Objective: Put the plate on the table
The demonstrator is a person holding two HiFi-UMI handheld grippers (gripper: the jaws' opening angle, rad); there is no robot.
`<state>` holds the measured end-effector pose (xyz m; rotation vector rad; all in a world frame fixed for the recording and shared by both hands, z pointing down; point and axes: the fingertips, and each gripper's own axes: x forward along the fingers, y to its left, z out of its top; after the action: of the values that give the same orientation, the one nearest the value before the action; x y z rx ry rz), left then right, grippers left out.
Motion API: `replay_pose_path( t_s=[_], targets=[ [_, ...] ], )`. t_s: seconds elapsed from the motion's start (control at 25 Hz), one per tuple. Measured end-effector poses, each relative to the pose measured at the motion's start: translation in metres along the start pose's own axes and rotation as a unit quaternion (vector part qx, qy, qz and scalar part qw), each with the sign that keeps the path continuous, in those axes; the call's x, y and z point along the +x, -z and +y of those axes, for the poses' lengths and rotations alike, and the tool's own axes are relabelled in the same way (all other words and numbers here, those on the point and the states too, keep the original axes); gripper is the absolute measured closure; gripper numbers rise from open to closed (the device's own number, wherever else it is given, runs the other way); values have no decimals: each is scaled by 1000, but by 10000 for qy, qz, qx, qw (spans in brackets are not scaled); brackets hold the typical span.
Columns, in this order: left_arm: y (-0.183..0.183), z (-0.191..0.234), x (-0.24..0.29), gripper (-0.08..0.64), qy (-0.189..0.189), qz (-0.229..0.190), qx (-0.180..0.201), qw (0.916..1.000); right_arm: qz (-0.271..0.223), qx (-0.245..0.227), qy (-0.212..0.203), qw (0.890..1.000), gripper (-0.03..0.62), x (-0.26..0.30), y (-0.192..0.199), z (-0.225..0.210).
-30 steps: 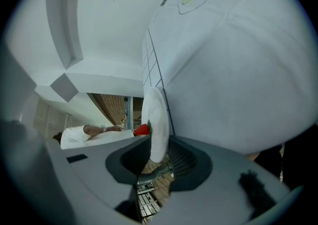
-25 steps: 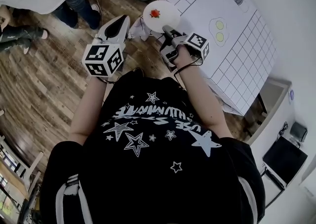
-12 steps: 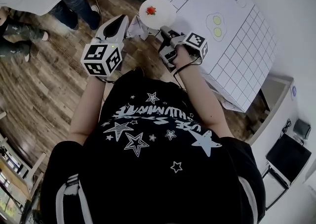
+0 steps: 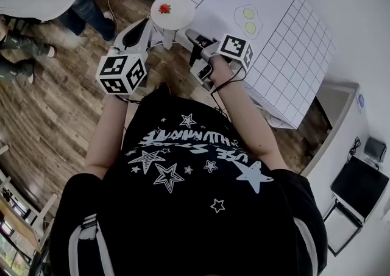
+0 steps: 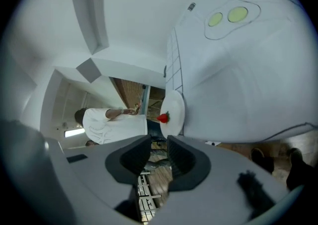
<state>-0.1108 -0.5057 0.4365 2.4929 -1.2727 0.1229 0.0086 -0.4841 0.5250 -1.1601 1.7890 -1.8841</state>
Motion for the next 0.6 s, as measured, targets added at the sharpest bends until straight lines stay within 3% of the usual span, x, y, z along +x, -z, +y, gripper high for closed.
replay_pose_path(
  t_s=[0.24,0.48,0.6],
  targets=[
    [2,-47,-12,551,20,-66,90,9999,25,-1064,-354,9937,542,-45,0,38],
    [9,-96,-30,551,7,-55,228,9997,-228,-2281,-515,9720,566,-91,2,65],
    [10,-128,-40,551,132,-62,424,9990,-311,-2643,-596,9621,569,-111,7,72]
  ],
)
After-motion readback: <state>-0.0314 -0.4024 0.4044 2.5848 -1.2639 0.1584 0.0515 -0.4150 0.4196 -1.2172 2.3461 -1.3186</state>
